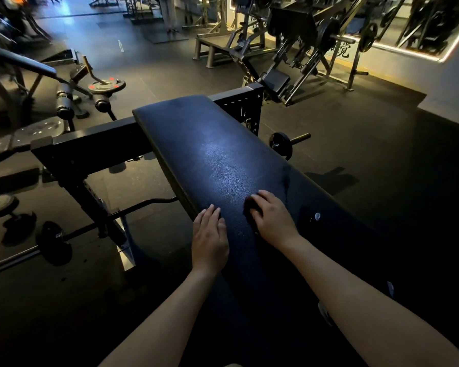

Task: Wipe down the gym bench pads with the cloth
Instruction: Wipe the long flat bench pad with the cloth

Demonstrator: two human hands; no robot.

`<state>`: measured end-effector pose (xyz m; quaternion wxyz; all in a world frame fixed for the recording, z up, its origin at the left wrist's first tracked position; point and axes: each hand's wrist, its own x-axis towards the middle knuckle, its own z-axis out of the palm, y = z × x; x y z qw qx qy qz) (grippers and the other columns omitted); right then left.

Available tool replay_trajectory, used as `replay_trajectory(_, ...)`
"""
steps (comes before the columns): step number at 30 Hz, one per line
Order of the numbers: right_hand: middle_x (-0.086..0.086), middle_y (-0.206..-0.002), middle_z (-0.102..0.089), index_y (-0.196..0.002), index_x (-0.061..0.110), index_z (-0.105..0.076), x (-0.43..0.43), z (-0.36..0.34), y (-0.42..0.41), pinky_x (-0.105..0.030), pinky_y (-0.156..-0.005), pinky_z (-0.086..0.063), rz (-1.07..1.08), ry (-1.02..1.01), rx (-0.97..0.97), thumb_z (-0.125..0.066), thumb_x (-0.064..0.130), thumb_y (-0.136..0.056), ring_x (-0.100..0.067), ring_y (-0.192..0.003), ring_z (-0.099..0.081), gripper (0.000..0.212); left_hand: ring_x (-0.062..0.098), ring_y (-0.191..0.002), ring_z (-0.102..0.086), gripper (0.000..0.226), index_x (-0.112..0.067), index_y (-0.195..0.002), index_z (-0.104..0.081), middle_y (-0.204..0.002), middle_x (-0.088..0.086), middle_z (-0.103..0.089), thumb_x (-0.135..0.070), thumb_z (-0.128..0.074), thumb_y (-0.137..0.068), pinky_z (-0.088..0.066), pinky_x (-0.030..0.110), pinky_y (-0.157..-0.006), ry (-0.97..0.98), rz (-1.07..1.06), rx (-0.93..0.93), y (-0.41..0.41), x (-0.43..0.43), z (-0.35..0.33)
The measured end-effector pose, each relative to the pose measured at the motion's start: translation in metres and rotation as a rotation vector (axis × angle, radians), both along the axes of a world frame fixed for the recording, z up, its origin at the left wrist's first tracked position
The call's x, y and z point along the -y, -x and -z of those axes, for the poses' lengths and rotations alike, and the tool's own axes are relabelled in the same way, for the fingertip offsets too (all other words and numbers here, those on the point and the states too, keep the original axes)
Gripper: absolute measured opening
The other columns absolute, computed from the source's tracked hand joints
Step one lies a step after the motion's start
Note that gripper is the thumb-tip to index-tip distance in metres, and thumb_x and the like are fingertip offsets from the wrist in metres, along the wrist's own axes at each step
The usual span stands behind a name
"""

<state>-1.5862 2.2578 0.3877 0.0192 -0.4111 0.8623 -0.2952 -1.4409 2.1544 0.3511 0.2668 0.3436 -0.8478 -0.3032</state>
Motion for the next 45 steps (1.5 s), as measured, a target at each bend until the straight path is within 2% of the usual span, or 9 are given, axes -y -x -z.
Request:
replay_trajectory(7,-0.010,-0.137,-0.058,-0.130,0.010,-0.065,-0.009,0.009,-0.025,-0.039,-0.111,-0.040,-0.219,0.002,-0.051,-0.055,0.025,-0.095,-0.030,-0.128,-0.052,0.039,0.027,-0.132,-0.047,0.055,-0.007,-0.135,-0.062,-0.139,0.012,-0.060,-0.035,-0.033,-0.097,-0.026,0.034,-0.117,0.013,0.055,0.070,0.027,-0.002,-0.023)
replay_trajectory(11,-0.015,-0.137,-0.056,-0.131,0.006,-0.064,-0.015,0.003,0.018,-0.038,-0.113,-0.036,-0.077,-0.024,-0.032,-0.060,0.012,-0.095,-0.034,-0.128,-0.051,0.036,0.023,-0.137,-0.043,0.058,-0.014,-0.141,-0.057,-0.147,0.004,-0.055,-0.040,-0.029,-0.098,-0.025,0.035,-0.117,0.122,0.155,0.171,0.041,-0.010,-0.024)
replay_trajectory(15,-0.014,-0.140,-0.051,-0.132,0.003,-0.060,-0.022,-0.002,0.036,-0.035,-0.113,-0.029,0.131,-0.022,-0.008,-0.058,0.015,-0.097,-0.032,-0.131,-0.044,0.037,0.017,-0.142,-0.035,0.052,-0.025,-0.146,-0.052,-0.155,-0.007,-0.046,-0.042,-0.029,-0.103,-0.021,0.035,-0.117,0.169,0.156,0.247,0.041,-0.009,-0.019)
replay_trajectory(19,-0.011,-0.125,-0.061,-0.120,0.007,-0.067,-0.015,0.001,0.008,-0.037,-0.105,-0.041,-0.052,0.019,-0.036,-0.061,0.016,-0.092,-0.032,-0.117,-0.056,0.030,0.015,-0.142,-0.029,0.047,-0.031,-0.150,-0.045,-0.159,-0.013,-0.037,-0.043,-0.032,-0.107,-0.017,0.035,-0.116,0.143,0.132,0.322,0.047,-0.011,-0.024)
replay_trajectory(22,-0.012,-0.129,-0.061,-0.125,0.008,-0.066,-0.019,0.003,0.010,-0.039,-0.107,-0.044,-0.138,0.011,-0.040,-0.060,0.013,-0.092,-0.031,-0.119,-0.056,0.034,0.016,-0.140,-0.027,0.048,-0.033,-0.152,-0.041,-0.160,-0.016,-0.034,-0.045,-0.027,-0.107,-0.015,0.037,-0.113,0.112,0.159,0.350,0.057,-0.011,-0.029)
replay_trajectory(29,-0.011,-0.141,-0.049,-0.133,0.007,-0.059,-0.029,-0.007,0.059,-0.035,-0.111,-0.031,0.208,-0.016,-0.020,-0.054,0.020,-0.100,-0.029,-0.132,-0.042,0.036,0.016,-0.136,-0.021,0.046,-0.037,-0.150,-0.041,-0.160,-0.019,-0.031,-0.045,-0.026,-0.107,-0.013,0.040,-0.110,0.157,0.181,0.419,0.069,-0.014,-0.030)
replay_trajectory(35,-0.017,-0.134,-0.057,-0.128,0.000,-0.063,-0.013,0.004,0.044,-0.038,-0.112,-0.035,-0.052,-0.034,-0.026,-0.055,0.019,-0.097,-0.035,-0.127,-0.052,0.038,0.017,-0.135,-0.026,0.046,-0.035,-0.148,-0.044,-0.159,-0.014,-0.034,-0.044,-0.027,-0.107,-0.018,0.040,-0.108,0.152,0.207,0.413,0.097,-0.008,-0.032)
replay_trajectory(42,-0.006,-0.144,-0.045,-0.135,0.009,-0.057,-0.015,-0.004,0.104,-0.037,-0.112,-0.034,0.293,-0.008,-0.005,-0.051,0.020,-0.102,-0.023,-0.136,-0.040,0.036,0.016,-0.134,-0.027,0.046,-0.034,-0.149,-0.045,-0.159,-0.017,-0.034,-0.045,-0.029,-0.107,-0.018,0.039,-0.107,0.192,0.251,0.394,0.119,0.000,-0.028)
replay_trajectory(45,-0.011,-0.136,-0.054,-0.129,0.003,-0.062,0.001,0.002,0.091,-0.034,-0.112,-0.033,0.104,-0.025,-0.055,-0.057,0.015,-0.097,-0.029,-0.130,-0.047,0.034,0.015,-0.130,-0.035,0.044,-0.033,-0.146,-0.050,-0.155,-0.018,-0.042,-0.043,-0.033,-0.107,-0.020,0.039,-0.106,0.133,0.225,0.341,0.132,0.009,-0.027)
